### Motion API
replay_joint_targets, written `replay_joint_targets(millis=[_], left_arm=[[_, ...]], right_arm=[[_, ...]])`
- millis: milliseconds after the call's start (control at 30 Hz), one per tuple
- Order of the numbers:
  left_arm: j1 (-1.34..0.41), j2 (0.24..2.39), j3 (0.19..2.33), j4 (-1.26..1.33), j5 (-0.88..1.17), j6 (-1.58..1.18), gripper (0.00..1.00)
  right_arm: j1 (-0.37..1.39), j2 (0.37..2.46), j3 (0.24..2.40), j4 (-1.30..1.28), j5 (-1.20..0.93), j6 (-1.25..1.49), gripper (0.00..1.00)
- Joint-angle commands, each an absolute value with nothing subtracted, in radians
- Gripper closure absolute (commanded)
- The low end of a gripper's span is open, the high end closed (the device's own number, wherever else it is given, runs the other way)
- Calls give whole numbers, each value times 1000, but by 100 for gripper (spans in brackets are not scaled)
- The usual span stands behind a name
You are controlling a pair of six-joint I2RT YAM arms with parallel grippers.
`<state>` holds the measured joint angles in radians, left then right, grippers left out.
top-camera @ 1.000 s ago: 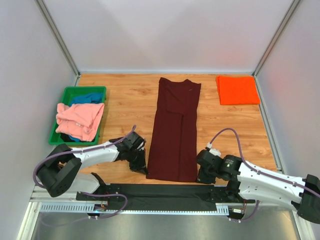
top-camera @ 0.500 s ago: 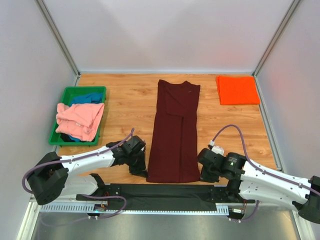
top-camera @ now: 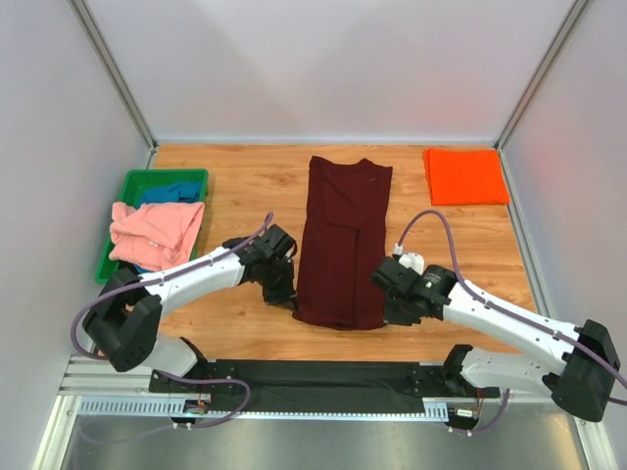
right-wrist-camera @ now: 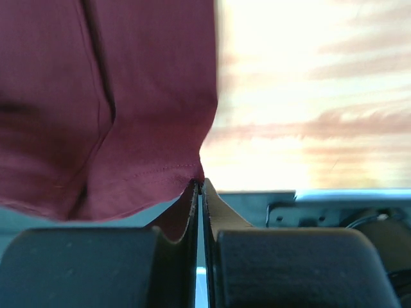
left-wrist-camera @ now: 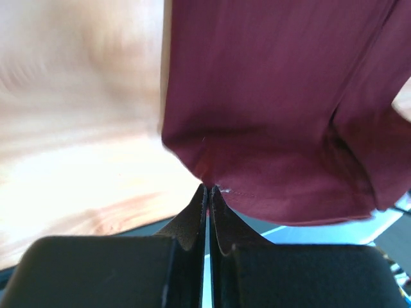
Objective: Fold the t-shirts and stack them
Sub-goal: Fold the tshirt
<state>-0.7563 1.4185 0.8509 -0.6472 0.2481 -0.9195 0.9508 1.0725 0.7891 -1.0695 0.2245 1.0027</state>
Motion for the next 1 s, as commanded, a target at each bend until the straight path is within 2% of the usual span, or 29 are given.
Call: replay_joint_targets(millis=[0,200,633,967], left_arm=[[-704,1491,989,-727,226,-810,100],[-629,1675,1241,-805,203,-724,100],[-494,2121,1874,-971,163,-575,100],[-425,2267,2048,-973,227,-574,100]], right_arm=[[870,1130,879,-997,276,816,100],[671,1290,1037,-934,241,611,100],[442,1730,1412,-859,178,394,100],[368,1881,1587,-874,106,354,100]])
